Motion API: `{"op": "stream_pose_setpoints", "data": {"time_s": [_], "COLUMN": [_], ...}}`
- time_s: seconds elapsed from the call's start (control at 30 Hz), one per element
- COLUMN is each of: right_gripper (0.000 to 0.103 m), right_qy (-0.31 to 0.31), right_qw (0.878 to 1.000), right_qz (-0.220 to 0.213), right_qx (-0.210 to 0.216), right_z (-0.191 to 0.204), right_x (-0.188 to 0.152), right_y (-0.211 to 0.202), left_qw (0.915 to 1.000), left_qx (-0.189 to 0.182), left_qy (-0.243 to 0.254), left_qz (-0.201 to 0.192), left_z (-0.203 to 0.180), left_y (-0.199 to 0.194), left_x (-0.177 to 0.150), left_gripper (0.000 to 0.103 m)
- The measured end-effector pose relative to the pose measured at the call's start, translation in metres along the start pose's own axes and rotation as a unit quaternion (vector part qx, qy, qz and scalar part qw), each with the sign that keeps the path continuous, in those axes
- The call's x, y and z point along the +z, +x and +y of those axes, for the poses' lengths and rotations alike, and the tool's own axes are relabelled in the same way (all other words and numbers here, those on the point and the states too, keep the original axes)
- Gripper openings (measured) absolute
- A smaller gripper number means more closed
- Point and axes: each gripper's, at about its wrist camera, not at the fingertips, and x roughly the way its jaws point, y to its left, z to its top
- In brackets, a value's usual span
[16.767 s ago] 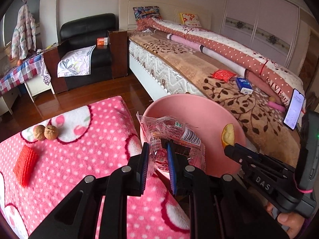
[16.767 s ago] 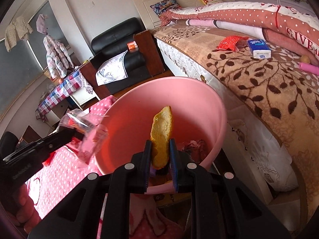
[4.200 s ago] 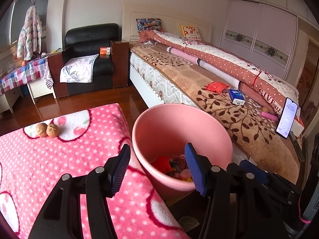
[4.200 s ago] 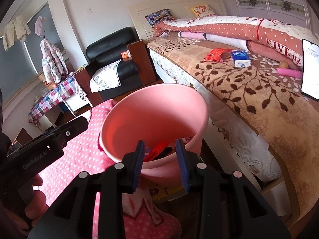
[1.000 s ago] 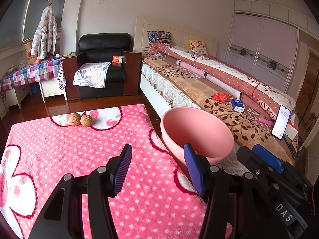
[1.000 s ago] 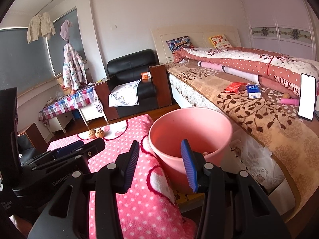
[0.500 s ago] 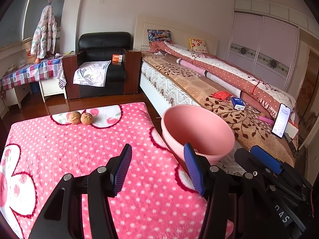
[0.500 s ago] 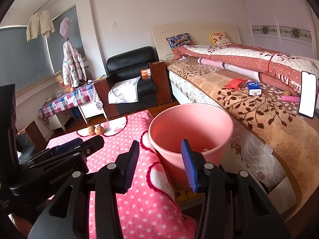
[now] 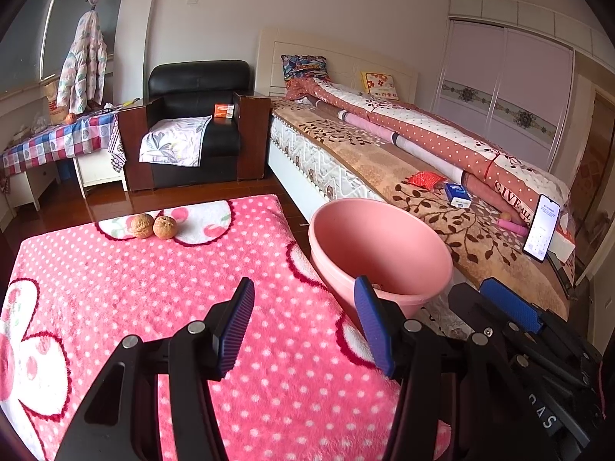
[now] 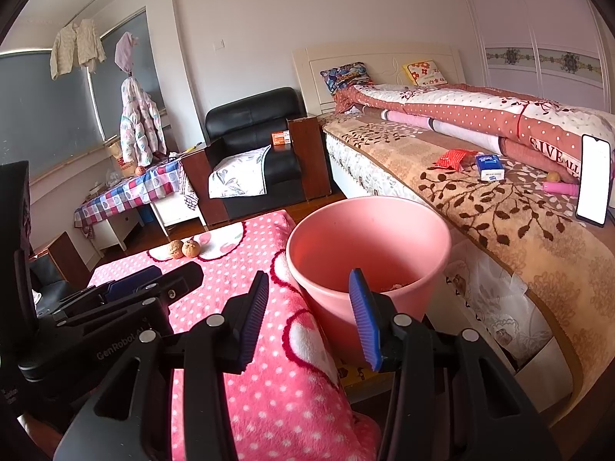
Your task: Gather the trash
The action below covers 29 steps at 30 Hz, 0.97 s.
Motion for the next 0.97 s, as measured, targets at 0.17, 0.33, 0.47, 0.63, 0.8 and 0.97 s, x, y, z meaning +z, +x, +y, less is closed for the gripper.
{"op": "stream_pose_setpoints", "data": {"time_s": [0.17,0.33,0.47,0.63,0.8,0.97], "right_gripper": [0.044,0.044,0.044,0.044,0.044,0.044], "right_qy": [0.0,0.0,0.0,0.0,0.0,-0.001], "right_qw": [1.0,1.0,1.0,1.0,1.0,1.0], "right_qz": [0.001,0.001,0.001,0.003,0.004,0.006], "right_qx": [0.0,0.0,0.001,0.001,0.001,0.001], "right_z": [0.0005,0.0003,0.0006,0.0004,0.0007,0.0018], "right_x": [0.0004,0.0003,0.0006,-0.0022,-0.0034,-0.0064], "right_y": [-0.0002,0.0,-0.0001,0.0008,0.001,0.002], "left_qw": [1.0,1.0,1.0,1.0,1.0,1.0], "left_qx": [0.0,0.0,-0.001,0.002,0.004,0.007], "left_qy": [0.0,0.001,0.001,0.002,0.002,-0.002], "left_qz": [0.001,0.001,0.002,-0.001,0.004,0.007], "left_z": [0.0004,-0.0007,-0.0002,-0.0017,-0.0012,0.0022], "left_y": [-0.0006,0.0002,-0.0001,0.0005,0.0019,0.0039], "left_x": [-0.001,-0.0005,-0.0015,-0.0006,-0.0029,-0.0017], "left_gripper": [0.054,0.054,0.054,0.054,0.054,0.054]}}
